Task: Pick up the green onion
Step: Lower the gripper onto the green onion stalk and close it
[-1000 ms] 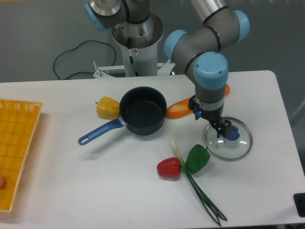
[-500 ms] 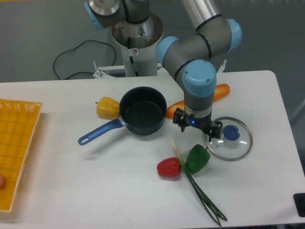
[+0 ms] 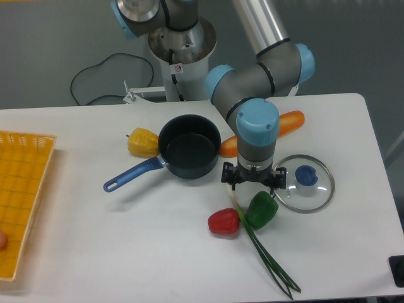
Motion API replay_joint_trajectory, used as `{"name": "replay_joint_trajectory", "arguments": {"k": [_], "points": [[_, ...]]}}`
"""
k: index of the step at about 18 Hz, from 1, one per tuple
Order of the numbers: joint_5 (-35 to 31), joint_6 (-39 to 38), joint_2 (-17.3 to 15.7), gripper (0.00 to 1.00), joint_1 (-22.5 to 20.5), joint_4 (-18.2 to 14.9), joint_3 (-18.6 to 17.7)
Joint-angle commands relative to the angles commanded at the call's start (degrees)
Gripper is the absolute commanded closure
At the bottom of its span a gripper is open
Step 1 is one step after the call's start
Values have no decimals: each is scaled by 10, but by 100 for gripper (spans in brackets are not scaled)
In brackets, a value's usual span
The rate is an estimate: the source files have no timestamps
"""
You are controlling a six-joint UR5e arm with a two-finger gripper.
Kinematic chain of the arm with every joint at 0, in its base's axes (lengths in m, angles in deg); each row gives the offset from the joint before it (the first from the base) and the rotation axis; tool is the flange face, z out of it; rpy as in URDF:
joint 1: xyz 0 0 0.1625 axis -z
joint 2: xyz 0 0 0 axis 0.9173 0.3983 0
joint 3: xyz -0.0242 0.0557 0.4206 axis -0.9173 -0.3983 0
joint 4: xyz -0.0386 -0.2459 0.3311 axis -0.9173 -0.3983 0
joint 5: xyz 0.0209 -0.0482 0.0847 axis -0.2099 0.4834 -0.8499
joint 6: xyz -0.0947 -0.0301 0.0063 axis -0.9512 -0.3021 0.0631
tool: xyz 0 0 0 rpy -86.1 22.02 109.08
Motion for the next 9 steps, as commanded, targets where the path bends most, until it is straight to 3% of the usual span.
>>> {"name": "replay_joint_trajectory", "arguments": {"k": [9], "points": [[-1,-26,-4,0,18,-9,-9]]}}
